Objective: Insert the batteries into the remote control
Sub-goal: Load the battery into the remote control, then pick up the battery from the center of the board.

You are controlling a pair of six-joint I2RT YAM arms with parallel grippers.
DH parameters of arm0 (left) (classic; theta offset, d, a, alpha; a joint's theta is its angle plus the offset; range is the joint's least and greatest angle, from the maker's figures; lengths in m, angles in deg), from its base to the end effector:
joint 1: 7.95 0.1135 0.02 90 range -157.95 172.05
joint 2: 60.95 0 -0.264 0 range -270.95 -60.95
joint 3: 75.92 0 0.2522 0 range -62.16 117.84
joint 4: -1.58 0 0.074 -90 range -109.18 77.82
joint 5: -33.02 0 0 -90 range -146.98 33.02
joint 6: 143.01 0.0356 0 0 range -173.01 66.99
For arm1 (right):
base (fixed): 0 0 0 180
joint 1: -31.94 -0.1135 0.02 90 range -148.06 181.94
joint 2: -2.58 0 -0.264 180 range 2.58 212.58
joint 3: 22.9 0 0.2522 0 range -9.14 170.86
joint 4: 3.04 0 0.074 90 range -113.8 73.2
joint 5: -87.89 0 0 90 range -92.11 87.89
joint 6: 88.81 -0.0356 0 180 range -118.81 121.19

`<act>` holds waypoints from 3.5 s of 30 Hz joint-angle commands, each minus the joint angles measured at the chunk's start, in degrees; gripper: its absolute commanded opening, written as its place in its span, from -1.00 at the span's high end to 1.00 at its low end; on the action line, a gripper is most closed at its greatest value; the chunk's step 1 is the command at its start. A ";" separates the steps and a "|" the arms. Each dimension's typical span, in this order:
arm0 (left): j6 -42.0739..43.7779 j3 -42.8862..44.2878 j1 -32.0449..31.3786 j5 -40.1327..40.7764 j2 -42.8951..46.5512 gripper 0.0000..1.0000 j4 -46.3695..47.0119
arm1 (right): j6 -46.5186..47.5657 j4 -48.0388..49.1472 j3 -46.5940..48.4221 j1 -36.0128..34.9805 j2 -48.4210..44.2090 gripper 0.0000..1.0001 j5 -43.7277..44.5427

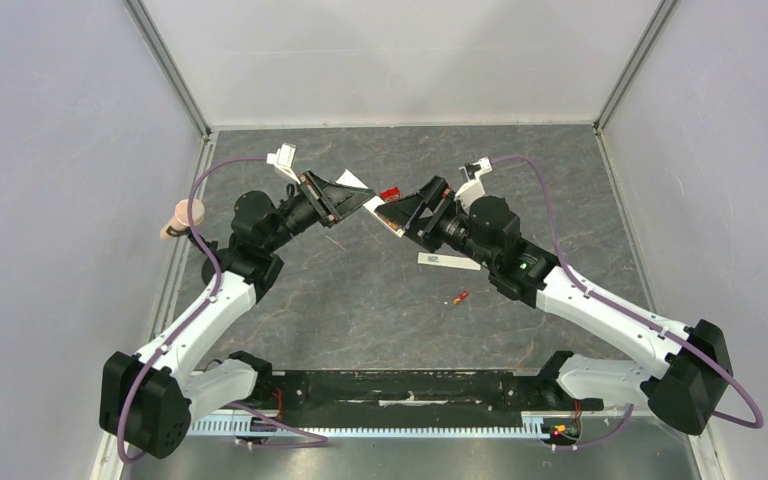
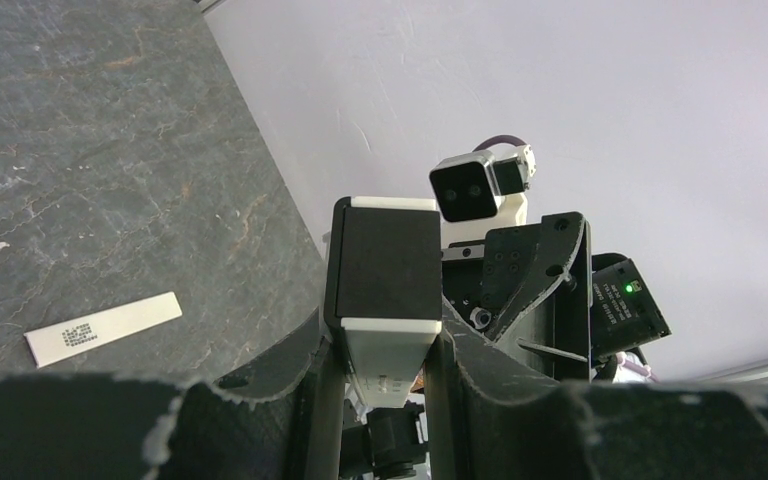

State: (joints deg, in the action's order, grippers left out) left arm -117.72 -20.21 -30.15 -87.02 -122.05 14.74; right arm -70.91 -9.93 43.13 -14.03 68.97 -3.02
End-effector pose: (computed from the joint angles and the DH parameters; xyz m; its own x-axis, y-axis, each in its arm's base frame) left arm 0.2223 -0.1100 0.3351 -0.6575 -0.5771 -0.4845 0.4491 0.2162 -0.8669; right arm 0.1909 0.1982 0.3400 -0.7215 0.6226 -0.3030 -0.1409 0.2965 0.9446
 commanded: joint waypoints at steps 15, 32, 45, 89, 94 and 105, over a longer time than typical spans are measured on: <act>-6.34 -0.29 -0.02 1.91 3.23 0.96 6.47 | -2.69 4.96 -2.56 1.15 -0.11 -0.36 -2.70; -15.97 2.64 0.15 6.00 2.67 0.96 5.59 | -0.43 4.39 -6.32 2.15 -1.99 -0.17 -3.02; -3.37 1.68 1.40 8.67 5.23 0.96 -5.32 | 9.06 2.86 -3.90 7.77 -7.90 -0.95 -8.26; 21.55 -2.48 2.75 17.57 11.82 0.96 -25.05 | 75.90 -25.98 -10.11 6.57 8.16 -0.29 9.68; 21.82 -1.53 3.43 16.40 10.67 0.96 -25.17 | 95.55 -30.73 -11.57 6.69 6.12 -0.41 -6.80; 22.37 -0.08 5.45 15.73 10.37 0.96 -26.39 | 109.71 -35.61 -11.34 6.95 13.05 -0.25 -4.98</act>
State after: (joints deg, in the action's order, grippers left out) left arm -97.70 -23.55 -25.60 -70.61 -111.95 -13.04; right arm 31.23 -42.97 31.46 -7.30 79.24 -7.06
